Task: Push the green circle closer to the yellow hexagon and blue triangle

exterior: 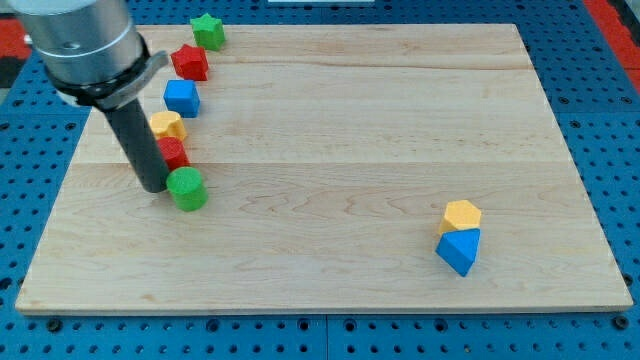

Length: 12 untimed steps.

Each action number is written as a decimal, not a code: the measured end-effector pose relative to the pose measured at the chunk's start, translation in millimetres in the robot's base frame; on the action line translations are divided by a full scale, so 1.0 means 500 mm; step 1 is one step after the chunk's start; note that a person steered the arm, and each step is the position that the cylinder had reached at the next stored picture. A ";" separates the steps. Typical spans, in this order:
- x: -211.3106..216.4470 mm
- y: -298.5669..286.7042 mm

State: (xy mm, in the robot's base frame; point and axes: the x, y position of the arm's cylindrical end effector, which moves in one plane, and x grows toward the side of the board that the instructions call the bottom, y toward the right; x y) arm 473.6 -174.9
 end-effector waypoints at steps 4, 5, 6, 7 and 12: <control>0.056 0.275; 0.060 0.329; 0.057 0.264; 0.089 0.293; 0.043 0.451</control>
